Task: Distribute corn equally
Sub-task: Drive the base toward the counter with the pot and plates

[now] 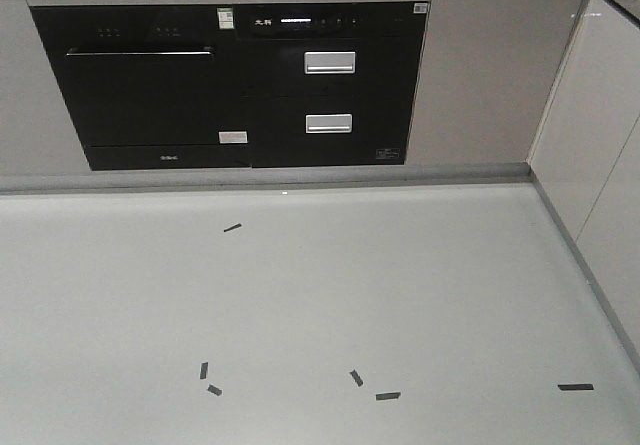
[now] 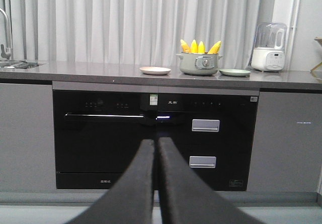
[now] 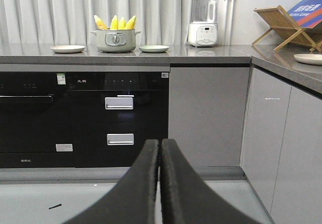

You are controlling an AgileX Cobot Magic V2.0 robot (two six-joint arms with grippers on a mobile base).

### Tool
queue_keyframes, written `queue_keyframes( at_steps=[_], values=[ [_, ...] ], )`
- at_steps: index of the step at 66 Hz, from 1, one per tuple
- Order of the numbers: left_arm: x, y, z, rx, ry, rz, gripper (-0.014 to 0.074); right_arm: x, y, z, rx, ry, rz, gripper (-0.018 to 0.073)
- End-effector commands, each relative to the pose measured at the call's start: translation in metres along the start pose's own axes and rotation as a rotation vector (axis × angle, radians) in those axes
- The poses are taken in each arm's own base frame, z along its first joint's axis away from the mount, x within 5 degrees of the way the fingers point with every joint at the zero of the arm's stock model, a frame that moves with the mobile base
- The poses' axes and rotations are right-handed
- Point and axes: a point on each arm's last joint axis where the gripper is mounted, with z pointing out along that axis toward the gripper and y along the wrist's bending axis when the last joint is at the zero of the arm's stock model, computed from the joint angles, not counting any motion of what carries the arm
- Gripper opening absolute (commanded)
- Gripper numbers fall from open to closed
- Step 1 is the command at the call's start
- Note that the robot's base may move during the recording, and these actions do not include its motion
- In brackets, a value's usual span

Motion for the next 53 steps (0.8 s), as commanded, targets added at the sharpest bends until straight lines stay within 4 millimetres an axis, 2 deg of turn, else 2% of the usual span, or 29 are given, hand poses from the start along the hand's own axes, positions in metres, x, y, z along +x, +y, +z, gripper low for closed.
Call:
queue_keyframes(
  at_steps=[1, 53],
  values=[
    [-0.0036, -0.0003, -0.0013, 0.008, -0.079, -0.011, -0.0007, -0.0034, 0.0002, -0.0001, -0.001, -0.066, -0.008, -0.0005],
    [-0.0036, -0.0003, -0.0013, 0.008, -0.079, -0.011, -0.0007, -0.0034, 0.0002, -0.0001, -0.001, -0.066, -0.008, -0.0005]
  ],
)
